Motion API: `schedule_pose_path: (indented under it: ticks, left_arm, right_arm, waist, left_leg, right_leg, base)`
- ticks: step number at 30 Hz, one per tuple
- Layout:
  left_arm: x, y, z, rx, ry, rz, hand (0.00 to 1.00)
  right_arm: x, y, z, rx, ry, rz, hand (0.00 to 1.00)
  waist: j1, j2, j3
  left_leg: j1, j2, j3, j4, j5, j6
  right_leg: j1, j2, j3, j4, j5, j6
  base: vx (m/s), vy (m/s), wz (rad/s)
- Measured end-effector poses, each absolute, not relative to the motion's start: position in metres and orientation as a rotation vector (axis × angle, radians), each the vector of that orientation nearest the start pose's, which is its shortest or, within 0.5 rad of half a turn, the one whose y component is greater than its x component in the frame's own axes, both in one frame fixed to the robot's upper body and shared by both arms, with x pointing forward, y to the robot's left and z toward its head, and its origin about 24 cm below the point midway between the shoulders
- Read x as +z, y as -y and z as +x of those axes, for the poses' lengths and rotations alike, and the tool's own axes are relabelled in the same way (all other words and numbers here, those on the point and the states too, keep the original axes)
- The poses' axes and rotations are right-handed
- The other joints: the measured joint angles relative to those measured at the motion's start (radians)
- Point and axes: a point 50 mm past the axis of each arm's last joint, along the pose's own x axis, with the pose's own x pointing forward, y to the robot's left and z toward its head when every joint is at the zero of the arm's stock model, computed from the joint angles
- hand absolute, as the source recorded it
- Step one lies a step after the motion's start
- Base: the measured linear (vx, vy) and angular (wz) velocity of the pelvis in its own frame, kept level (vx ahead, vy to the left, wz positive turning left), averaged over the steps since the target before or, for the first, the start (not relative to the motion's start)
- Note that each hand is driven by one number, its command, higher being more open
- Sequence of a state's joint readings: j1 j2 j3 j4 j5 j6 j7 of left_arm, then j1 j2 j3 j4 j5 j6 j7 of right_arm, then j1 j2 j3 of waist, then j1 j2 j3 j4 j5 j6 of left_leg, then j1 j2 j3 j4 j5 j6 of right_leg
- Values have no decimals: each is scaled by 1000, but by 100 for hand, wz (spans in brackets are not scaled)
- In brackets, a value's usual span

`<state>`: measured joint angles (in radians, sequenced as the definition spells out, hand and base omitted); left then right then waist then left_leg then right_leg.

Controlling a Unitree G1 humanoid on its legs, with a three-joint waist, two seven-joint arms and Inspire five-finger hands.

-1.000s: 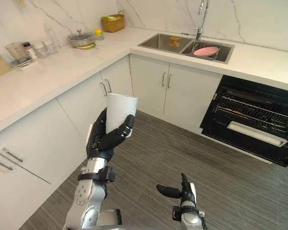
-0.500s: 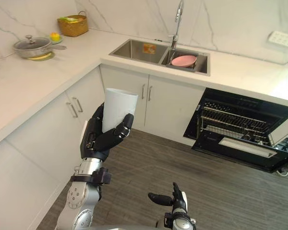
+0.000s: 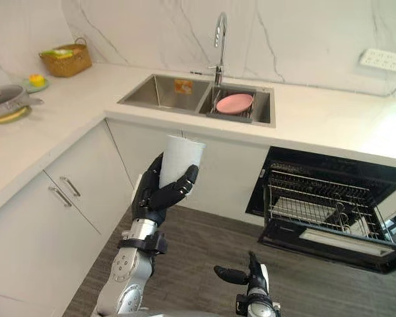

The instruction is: Walk over to the sink, pick up the cup, carry it to the dishwasher, place the cup inside the dishwasher, then close the dishwasher door

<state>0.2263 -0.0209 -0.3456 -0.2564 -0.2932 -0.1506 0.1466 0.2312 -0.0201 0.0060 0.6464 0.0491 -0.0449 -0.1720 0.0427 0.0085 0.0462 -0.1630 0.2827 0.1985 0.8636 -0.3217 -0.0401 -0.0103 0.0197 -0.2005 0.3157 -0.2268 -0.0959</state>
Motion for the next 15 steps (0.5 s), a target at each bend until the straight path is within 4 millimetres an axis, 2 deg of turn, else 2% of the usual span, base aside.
schedule_pose_path:
  ticks: [1, 3, 4, 5, 6, 9, 11, 13, 15]
  left_arm:
    - [66, -90, 202, -93, 123, -414, 0]
    - [66, -96, 201, -68, 125, -412, 0]
    - [66, -97, 201, -63, 125, -410, 0]
    - [65, -98, 200, -54, 122, -409, 0]
    - [63, -99, 199, -47, 115, -408, 0]
    - [62, -101, 198, -32, 112, -402, 0]
    - [62, -100, 198, -33, 108, -401, 0]
    - [63, -99, 197, -41, 108, -396, 0]
    - [66, -95, 197, -60, 122, -385, 0]
  right_arm:
    - [-129, 173, 121, -242, -824, -26, 100]
    - [-128, 171, 122, -239, -820, -23, 100]
    - [-128, 170, 124, -237, -816, -23, 100]
    - [-127, 171, 125, -238, -812, -25, 100]
    - [-127, 171, 125, -239, -812, -27, 100]
    - [-126, 161, 130, -226, -799, -6, 100]
    - [-122, 153, 135, -216, -774, 15, 100]
    - [-118, 148, 141, -210, -748, 32, 100]
    - [-106, 141, 152, -183, -682, 37, 100]
  waist:
    - [4, 1, -1]
    - [19, 2, -2]
    - [25, 1, -1]
    - [24, 1, -2]
    - [26, 0, -7]
    - [18, -44, -31]
    - [13, -56, -32]
    - [24, -57, -31]
    - [20, -64, -27]
  left_leg:
    - [-14, -13, -14, -53, -9, 4]
    - [-38, -78, -116, -223, -16, -6]
    - [-50, -128, -203, -328, -2, -15]
    - [-51, -169, -269, -388, 67, -32]
    - [-29, -187, -277, -407, 122, -31]
    - [-7, -214, -179, -397, 92, 0]
    - [34, -225, -127, -409, 72, 20]
    - [111, -227, -49, -462, 57, 35]
    - [195, -228, 25, -512, 41, 45]
  right_leg:
    - [4, -1, 17, 0, -4, 4]
    - [8, -9, 70, 2, -16, 22]
    - [9, -15, 109, 9, -25, 40]
    - [8, -28, 144, 28, -33, 77]
    - [5, -34, 167, 36, -42, 90]
    - [3, -81, 250, 30, -51, 123]
    - [-6, -102, 283, 60, -40, 142]
    - [-52, -121, 267, 182, -39, 145]
    - [-117, -164, 162, 325, -18, 176]
  base:
    - [255, 130, -80]
    - [217, 169, -78]
    - [282, 265, -92]
    - [299, 295, -92]
    - [372, 397, -84]
    - [301, 344, -71]
    - [192, 251, -78]
    - [138, 201, -97]
    - [96, 143, -95]
